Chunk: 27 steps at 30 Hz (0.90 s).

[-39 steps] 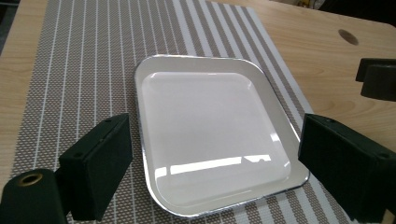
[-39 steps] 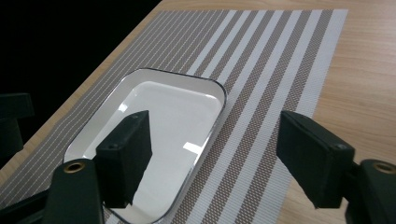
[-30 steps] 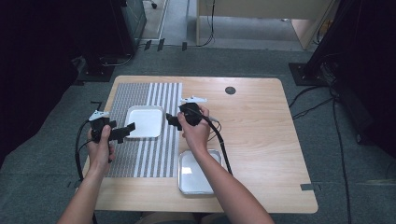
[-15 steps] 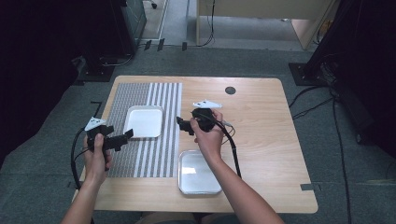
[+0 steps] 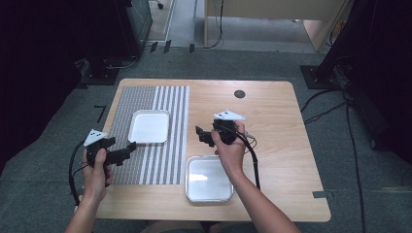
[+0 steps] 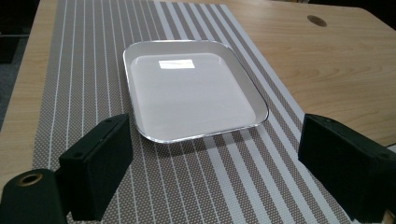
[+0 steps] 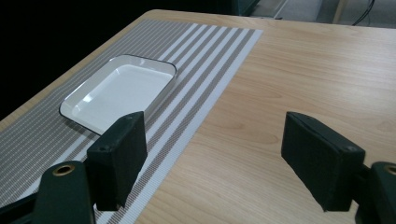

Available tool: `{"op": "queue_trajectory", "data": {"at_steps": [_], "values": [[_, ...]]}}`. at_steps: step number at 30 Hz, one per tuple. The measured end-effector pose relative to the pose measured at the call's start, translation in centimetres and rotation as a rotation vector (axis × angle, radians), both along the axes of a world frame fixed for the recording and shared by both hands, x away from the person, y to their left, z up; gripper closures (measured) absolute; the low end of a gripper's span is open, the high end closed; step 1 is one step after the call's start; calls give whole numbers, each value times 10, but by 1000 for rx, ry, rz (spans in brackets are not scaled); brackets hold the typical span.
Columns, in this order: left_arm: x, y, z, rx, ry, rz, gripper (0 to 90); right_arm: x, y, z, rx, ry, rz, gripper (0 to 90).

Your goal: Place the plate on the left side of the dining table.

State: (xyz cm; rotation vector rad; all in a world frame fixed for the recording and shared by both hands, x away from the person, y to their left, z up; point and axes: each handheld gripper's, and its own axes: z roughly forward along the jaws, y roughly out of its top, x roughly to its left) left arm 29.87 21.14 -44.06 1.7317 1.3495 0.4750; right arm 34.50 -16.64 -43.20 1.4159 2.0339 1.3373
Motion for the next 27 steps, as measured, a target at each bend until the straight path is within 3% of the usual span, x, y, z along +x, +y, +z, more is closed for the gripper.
{"op": "queue_trajectory", "data": {"at_steps": [11, 18, 27], "values": [[-18, 7, -12, -15, -11, 9, 102, -17, -36, -8, -18, -10, -50, 222], [-25, 13, -18, 34, -24, 28, 102, -29, -59, -14, -3, -10, -73, 223], [-37, 23, -27, 40, -30, 63, 102, -45, -89, -23, -24, -25, -121, 222]]}}
